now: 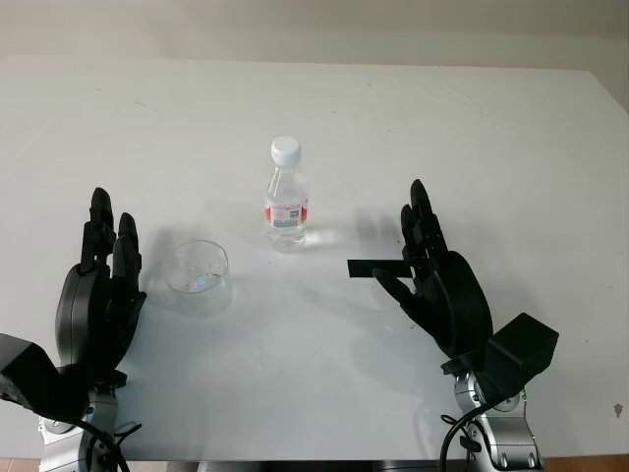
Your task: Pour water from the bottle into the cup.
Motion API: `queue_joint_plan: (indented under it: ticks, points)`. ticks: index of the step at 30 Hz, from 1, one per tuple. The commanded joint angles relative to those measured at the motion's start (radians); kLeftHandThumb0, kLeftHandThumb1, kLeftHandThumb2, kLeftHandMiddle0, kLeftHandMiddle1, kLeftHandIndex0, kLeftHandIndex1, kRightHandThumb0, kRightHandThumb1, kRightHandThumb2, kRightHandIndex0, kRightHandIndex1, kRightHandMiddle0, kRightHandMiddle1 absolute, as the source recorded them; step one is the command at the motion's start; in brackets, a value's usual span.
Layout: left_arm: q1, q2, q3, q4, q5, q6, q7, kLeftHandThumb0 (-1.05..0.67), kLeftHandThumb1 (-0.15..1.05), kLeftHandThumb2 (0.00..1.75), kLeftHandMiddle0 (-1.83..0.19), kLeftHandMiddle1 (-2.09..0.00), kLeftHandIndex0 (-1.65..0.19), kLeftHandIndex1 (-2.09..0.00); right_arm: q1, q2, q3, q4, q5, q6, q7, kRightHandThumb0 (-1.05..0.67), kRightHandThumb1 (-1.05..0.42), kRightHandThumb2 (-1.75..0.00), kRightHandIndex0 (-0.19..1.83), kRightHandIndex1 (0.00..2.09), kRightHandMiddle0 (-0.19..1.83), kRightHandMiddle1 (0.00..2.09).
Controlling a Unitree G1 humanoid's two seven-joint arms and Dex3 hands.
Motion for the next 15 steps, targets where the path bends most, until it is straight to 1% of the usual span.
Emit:
queue_joint_plan:
  ticks: [1,8,11,15]
  points:
    - [0.014,-0.006,0.000,0.010,-0.005,-0.007,-0.007,-0.79,1.05,0.50,0.19,-0.05,0.19,0.00,0.007,-0.004,-0.001,-0.002,-0.001,-0.007,0.001,-0.92,-1.02,-0.05,-0.19,0.00,-0.19,0.00]
    - [0.017,-0.007,0.003,0.001,-0.003,-0.003,0.002,-0.79,1.05,0.49,0.18,-0.05,0.19,-0.01,-0.018,-0.001,0.001,0.033,-0.002,-0.007,0.004,-0.92,-1.02,-0.05,-0.19,0.00,-0.19,0.00]
    - [0.013,-0.001,0.006,0.005,0.002,-0.006,0.004,-0.79,1.05,0.49,0.18,-0.05,0.19,-0.02,-0.088,0.000,0.019,0.083,-0.020,-0.014,0.013,-0.91,-1.01,-0.05,-0.19,0.00,-0.19,0.00]
    - [0.004,-0.004,0.003,0.013,0.004,-0.007,0.006,-0.78,1.05,0.50,0.18,-0.05,0.19,-0.02,-0.214,0.003,0.041,0.167,-0.037,-0.026,0.040,-0.93,-1.00,-0.05,-0.19,0.00,-0.19,0.00]
